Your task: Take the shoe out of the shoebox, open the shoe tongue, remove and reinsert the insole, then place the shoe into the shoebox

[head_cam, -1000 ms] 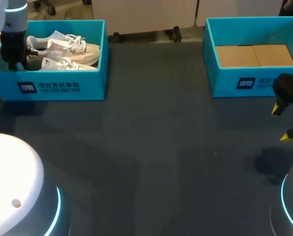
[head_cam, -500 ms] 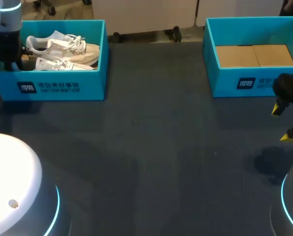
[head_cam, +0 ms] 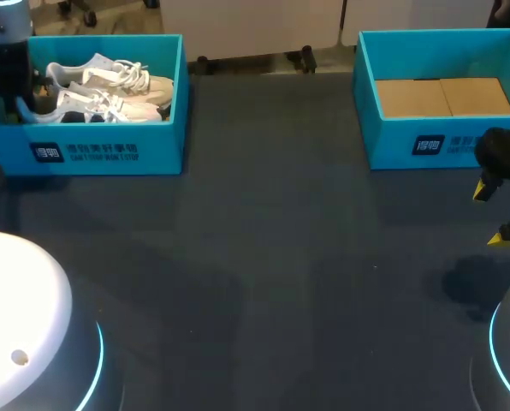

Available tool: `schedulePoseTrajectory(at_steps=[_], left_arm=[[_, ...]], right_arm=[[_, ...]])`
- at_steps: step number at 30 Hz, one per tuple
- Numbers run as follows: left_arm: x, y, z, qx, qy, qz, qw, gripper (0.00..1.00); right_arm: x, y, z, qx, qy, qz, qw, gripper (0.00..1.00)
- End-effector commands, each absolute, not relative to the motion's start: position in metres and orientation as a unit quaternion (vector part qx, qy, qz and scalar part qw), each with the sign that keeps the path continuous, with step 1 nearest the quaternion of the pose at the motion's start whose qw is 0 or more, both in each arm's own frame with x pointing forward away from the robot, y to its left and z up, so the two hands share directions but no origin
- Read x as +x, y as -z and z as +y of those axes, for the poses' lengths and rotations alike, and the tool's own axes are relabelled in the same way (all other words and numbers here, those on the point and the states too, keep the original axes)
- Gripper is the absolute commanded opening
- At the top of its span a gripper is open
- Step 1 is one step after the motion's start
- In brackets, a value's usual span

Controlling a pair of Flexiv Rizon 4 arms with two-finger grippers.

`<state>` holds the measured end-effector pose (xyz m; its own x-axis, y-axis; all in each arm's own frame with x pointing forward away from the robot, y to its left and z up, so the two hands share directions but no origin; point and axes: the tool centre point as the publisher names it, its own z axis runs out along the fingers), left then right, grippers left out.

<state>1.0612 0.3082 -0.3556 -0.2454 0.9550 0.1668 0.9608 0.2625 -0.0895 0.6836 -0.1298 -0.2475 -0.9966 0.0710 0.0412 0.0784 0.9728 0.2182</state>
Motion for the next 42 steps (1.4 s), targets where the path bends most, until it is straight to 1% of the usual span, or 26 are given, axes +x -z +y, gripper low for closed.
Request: schedulePoseTrajectory(at_steps=[1, 10, 21, 30, 42], left_arm=[[1.070, 0.350, 0.311, -0.598, 0.014, -0.794, 0.104, 0.00], [1.068, 0.334, 0.316, -0.577, 0.015, -0.810, 0.102, 0.00], [1.052, 0.276, 0.312, -0.574, 0.039, -0.815, 0.071, 0.00], [1.037, 0.232, 0.301, -0.567, 0.037, -0.819, 0.077, 0.00], [1.007, 0.193, 0.291, -0.561, 0.067, -0.822, 0.075, 0.00]], right_arm=[[0.684, 0.249, -0.129, -0.038, 0.109, -0.993, 0.016, 1.00], [0.684, 0.249, -0.129, -0.038, 0.109, -0.993, 0.016, 1.00], [0.684, 0.249, -0.129, -0.038, 0.109, -0.993, 0.016, 1.00], [0.684, 0.249, -0.129, -0.038, 0.109, -0.993, 0.016, 1.00], [0.684, 0.249, -0.129, -0.038, 0.109, -0.993, 0.016, 1.00]])
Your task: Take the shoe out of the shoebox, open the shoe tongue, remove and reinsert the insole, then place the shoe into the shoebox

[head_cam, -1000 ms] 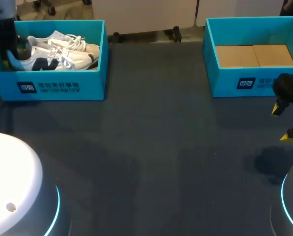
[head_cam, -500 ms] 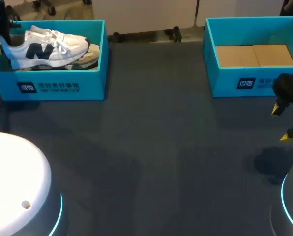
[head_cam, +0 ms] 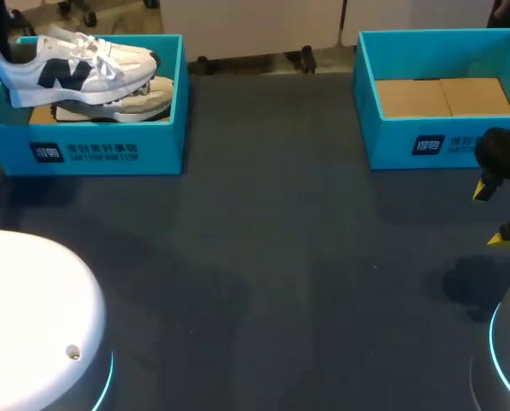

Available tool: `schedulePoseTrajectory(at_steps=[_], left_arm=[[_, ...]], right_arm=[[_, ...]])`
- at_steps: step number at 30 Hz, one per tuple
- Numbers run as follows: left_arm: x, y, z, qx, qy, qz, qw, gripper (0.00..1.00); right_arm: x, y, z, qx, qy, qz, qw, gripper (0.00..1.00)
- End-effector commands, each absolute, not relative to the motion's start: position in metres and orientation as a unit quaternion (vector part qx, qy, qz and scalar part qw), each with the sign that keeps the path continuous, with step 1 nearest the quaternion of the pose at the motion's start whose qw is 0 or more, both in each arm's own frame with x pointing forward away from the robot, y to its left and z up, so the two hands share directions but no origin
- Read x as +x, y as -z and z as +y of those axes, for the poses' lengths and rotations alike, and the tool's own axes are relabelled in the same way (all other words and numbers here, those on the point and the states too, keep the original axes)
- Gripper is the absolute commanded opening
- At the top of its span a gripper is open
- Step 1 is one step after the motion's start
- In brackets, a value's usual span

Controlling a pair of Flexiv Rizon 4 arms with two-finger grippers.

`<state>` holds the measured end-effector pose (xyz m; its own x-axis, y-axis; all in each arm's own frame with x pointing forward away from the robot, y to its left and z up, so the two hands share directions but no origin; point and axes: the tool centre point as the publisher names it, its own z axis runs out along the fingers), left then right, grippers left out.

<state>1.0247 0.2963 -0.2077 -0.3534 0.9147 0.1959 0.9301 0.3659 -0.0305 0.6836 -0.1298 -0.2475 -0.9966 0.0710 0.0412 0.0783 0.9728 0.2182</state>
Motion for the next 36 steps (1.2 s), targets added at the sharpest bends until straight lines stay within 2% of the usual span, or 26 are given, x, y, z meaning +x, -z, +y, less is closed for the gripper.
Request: schedulePoseTrajectory(at_steps=[1, 14, 23, 36], left_arm=[[1.007, 0.193, 0.291, -0.561, 0.067, -0.822, 0.075, 0.00], [1.007, 0.193, 0.291, -0.561, 0.067, -0.822, 0.075, 0.00], [0.965, 0.168, 0.256, -0.533, 0.109, -0.837, 0.059, 0.00], [0.887, 0.140, 0.225, -0.549, 0.097, -0.829, 0.043, 0.00]], right_arm=[[0.684, 0.249, -0.129, -0.038, 0.109, -0.993, 0.016, 1.00], [0.684, 0.249, -0.129, -0.038, 0.109, -0.993, 0.016, 1.00], [0.684, 0.249, -0.129, -0.038, 0.109, -0.993, 0.016, 1.00], [0.684, 0.249, -0.129, -0.038, 0.109, -0.993, 0.016, 1.00]])
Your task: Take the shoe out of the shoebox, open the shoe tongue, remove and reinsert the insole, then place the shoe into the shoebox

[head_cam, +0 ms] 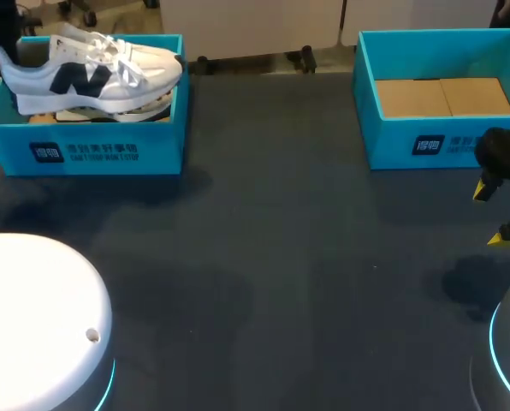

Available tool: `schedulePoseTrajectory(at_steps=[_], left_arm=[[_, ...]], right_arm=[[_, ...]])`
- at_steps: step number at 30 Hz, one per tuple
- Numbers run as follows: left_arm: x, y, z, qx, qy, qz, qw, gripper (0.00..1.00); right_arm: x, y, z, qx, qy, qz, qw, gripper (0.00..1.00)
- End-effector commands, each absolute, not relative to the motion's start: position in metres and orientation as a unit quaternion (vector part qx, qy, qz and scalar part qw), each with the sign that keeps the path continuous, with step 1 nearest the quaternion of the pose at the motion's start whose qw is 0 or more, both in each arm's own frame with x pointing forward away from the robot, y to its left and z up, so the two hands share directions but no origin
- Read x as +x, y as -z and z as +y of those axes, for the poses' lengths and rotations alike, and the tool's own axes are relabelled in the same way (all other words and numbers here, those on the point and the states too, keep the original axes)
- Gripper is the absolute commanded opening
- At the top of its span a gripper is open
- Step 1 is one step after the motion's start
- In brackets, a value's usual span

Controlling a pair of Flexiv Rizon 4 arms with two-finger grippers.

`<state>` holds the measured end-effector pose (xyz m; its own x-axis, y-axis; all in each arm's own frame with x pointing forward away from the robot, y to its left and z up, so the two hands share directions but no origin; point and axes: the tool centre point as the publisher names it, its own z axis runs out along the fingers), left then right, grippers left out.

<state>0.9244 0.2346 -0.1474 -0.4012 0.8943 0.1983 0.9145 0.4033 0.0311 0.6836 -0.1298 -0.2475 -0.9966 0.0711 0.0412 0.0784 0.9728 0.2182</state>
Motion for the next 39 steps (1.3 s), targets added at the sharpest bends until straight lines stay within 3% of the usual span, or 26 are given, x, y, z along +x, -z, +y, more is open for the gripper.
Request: schedulePoseTrajectory(at_steps=[1, 19, 31, 39], left_arm=[[0.881, 0.140, 0.222, -0.548, 0.097, -0.829, 0.043, 0.00], [0.745, 0.167, 0.150, -0.563, 0.085, -0.820, 0.055, 0.00], [0.708, 0.206, 0.117, -0.553, 0.054, -0.827, 0.081, 0.00], [0.708, 0.206, 0.117, -0.553, 0.054, -0.827, 0.081, 0.00]], right_arm=[[0.684, 0.249, -0.129, -0.038, 0.109, -0.993, 0.016, 1.00], [0.684, 0.249, -0.129, -0.038, 0.109, -0.993, 0.016, 1.00], [0.684, 0.249, -0.129, -0.038, 0.109, -0.993, 0.016, 1.00], [0.684, 0.249, -0.129, -0.038, 0.109, -0.993, 0.016, 1.00]])
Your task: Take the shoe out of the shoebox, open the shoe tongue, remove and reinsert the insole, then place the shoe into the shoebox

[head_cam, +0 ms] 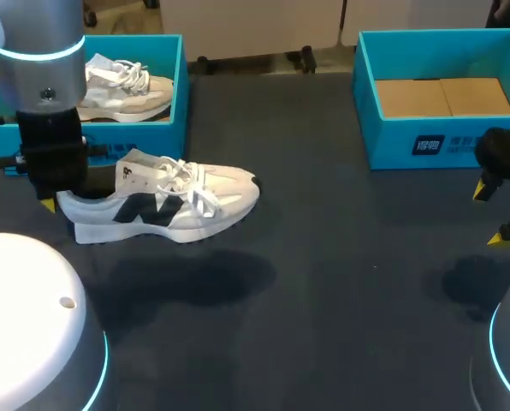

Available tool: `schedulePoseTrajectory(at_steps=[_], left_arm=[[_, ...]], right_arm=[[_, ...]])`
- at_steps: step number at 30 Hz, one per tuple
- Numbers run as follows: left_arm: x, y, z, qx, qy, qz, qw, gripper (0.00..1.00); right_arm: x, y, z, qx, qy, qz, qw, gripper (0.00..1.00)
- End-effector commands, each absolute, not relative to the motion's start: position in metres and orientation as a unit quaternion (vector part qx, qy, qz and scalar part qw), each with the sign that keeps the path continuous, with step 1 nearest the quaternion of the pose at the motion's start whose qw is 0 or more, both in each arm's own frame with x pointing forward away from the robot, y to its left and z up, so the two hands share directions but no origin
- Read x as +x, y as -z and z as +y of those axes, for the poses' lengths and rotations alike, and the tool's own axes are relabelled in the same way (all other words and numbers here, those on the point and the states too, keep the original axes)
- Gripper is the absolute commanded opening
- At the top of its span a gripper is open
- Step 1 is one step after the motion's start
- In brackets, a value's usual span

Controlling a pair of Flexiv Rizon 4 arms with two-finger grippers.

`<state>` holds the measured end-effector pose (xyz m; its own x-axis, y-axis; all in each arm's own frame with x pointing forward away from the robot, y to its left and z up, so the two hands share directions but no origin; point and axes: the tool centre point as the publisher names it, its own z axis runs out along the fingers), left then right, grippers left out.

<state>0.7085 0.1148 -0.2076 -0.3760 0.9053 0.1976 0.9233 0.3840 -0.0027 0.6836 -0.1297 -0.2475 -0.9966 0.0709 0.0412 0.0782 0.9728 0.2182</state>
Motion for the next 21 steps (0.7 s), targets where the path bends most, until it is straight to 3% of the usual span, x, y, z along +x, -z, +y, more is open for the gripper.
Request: schedulePoseTrajectory(at_steps=[1, 14, 21], left_arm=[[0.708, 0.206, 0.117, -0.553, 0.054, -0.827, 0.081, 0.00], [0.683, 0.256, 0.055, -0.588, 0.033, -0.802, 0.099, 0.00], [0.676, 0.257, 0.045, -0.603, 0.026, -0.791, 0.105, 0.00]], right_arm=[[0.684, 0.249, -0.129, -0.038, 0.109, -0.993, 0.016, 1.00], [0.684, 0.249, -0.129, -0.038, 0.109, -0.993, 0.016, 1.00], [0.684, 0.249, -0.129, -0.038, 0.109, -0.993, 0.016, 1.00]])
